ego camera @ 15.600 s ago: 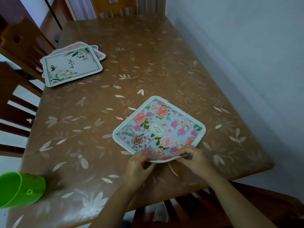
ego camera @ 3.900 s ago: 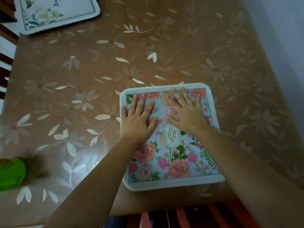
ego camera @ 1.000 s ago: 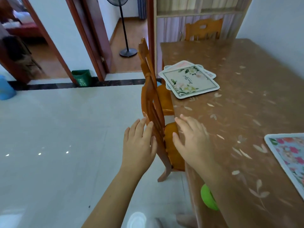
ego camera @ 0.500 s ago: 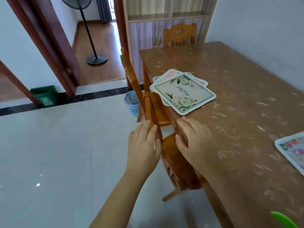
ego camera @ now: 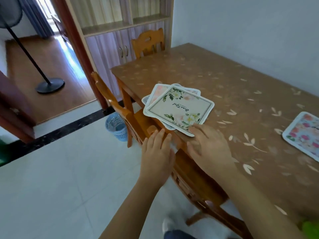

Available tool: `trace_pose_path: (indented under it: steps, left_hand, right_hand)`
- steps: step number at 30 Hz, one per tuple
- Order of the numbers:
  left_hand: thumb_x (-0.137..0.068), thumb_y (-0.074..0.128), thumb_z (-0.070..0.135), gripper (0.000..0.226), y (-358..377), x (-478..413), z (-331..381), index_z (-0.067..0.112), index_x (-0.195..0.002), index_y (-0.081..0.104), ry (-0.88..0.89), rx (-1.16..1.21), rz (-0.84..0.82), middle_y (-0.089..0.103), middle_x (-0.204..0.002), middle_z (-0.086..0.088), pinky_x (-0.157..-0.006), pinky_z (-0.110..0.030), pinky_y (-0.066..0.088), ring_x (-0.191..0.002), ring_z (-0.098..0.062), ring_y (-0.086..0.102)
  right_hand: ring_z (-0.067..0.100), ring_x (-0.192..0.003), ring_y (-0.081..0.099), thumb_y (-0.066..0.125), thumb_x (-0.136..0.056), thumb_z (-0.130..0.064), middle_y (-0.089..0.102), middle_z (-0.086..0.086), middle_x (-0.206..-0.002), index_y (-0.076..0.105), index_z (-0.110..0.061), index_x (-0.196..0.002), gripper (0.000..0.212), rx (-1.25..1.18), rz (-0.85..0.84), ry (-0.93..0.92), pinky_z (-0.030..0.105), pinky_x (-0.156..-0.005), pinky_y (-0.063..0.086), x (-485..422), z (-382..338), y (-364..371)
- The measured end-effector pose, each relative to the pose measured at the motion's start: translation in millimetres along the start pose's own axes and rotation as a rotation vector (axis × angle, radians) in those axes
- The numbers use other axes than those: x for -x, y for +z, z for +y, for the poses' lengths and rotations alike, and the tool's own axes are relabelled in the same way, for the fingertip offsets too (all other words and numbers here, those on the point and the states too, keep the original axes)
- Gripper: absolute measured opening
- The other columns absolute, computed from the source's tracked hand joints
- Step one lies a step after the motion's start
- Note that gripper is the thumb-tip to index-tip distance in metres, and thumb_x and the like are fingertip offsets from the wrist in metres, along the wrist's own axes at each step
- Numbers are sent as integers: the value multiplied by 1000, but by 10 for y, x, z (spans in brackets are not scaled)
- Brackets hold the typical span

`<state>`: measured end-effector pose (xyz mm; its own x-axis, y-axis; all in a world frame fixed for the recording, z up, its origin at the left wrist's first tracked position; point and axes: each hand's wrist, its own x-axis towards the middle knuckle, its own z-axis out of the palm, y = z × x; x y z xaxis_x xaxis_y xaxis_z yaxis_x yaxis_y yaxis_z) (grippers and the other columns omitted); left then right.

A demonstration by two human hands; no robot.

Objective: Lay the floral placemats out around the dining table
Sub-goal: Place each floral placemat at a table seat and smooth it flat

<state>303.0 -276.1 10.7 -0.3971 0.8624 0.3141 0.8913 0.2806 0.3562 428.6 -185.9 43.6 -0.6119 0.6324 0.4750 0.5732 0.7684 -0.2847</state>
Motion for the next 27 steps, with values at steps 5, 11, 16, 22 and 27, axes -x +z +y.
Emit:
trace_pose_path:
  steps: [5, 11, 16, 22, 27]
  left_hand:
    - [-91, 50, 25, 41, 209, -588, -276, 17, -130, 45, 31, 6, -18, 42, -141, -7, -106, -41, 10, -134, -26, 29]
    - [-82, 64, 16, 40, 433, -1263, -494, 7, -119, 55, 125, -58, -104, 54, -129, -16, -101, -52, 34, -122, -35, 45]
    - [-76, 70, 13, 40, 648, -1730, -582, 4, -114, 58, 209, -42, -122, 59, -121, -18, -95, -53, 38, -116, -37, 51]
    - [-72, 71, 5, 39, 930, -2088, -814, -2, -109, 60, 321, 22, -200, 62, -113, -24, -88, -57, 43, -107, -40, 57]
    - [-74, 69, 4, 38, 1227, -2327, -1019, -6, -109, 59, 406, 91, -352, 61, -113, -27, -90, -57, 45, -107, -41, 56]
  right_hand:
    - [34, -105, 59, 69, -76, -17, 64, 15, -113, 61, -7, -109, 35, 9, -16, 94, 54, -89, 47, -368, 198, 308]
    - [34, -107, 57, 68, -75, -19, 62, 13, -117, 59, -8, -111, 39, 21, -79, 184, 50, -90, 44, -864, 522, 681]
    - [34, -108, 57, 69, -75, -17, 62, 15, -117, 59, -6, -113, 41, 37, -87, 226, 53, -90, 46, -1167, 815, 876]
    - [32, -105, 59, 70, -74, -18, 65, 13, -112, 61, -6, -110, 40, 57, -115, 266, 49, -90, 46, -1249, 977, 1224]
    - [31, -100, 61, 72, -71, -21, 67, 12, -106, 63, -7, -105, 38, 45, -194, 307, 47, -88, 48, -1221, 960, 1625]
